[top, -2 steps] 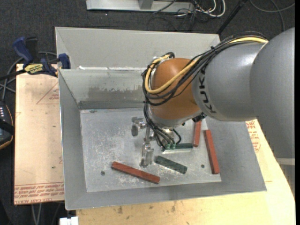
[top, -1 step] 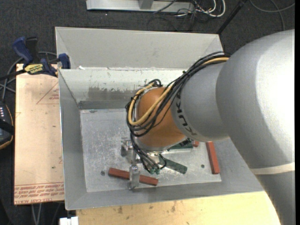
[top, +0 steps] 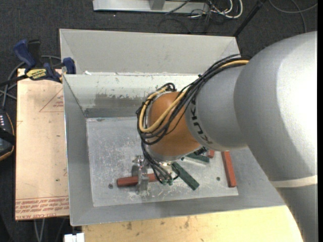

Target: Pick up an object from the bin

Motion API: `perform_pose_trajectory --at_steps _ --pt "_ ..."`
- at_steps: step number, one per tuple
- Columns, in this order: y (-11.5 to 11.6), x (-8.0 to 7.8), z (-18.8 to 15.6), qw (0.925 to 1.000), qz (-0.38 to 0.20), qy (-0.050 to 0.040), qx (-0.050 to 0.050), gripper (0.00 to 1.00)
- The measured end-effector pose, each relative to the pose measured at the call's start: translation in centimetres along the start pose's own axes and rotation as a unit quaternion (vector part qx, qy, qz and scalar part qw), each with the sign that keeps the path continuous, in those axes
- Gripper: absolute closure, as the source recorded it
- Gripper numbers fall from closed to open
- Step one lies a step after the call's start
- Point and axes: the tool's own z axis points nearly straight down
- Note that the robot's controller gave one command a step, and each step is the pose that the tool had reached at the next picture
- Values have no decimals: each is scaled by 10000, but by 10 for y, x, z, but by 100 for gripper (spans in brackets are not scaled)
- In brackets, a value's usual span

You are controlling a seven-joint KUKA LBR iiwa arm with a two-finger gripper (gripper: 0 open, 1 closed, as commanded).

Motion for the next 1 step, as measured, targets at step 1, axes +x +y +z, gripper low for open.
perform_pose_trajectory --at_steps 1 --pt "3 -4 -155 9996 -266 -50 -3 100"
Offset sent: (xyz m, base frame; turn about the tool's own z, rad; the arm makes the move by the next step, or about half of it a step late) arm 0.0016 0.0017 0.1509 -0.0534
